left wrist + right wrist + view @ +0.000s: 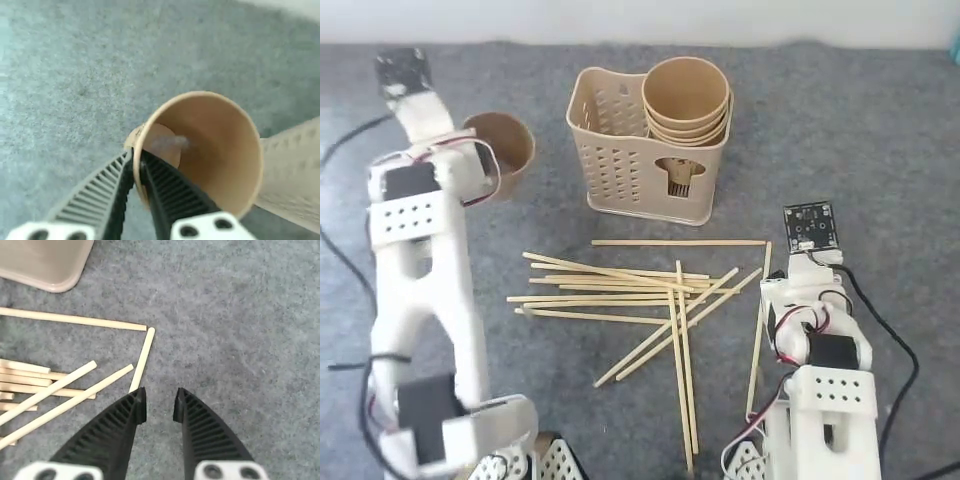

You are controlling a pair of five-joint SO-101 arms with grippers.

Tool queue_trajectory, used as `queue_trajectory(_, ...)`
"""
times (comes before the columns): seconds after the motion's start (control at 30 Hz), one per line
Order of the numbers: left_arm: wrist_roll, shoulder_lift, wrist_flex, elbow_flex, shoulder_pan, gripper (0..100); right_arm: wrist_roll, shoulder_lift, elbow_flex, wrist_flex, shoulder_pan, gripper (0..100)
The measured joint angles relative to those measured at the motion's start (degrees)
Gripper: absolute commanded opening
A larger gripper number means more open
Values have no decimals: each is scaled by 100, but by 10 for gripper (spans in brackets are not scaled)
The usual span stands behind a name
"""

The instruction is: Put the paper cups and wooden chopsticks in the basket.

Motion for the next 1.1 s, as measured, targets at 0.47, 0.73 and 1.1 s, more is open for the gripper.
queue_trajectory(0.47, 1275, -431, 2980, -3701, 1108, 13, 0, 0, 70, 0, 0, 112)
queue_trajectory(0.73, 2532, -536, 2822, -4695, 2101, 13, 0, 0, 229, -167, 0, 112)
queue_trajectory(1.1, 3297, 185, 1855, -4747, 3015, 13, 0, 0, 281, -255, -44, 112)
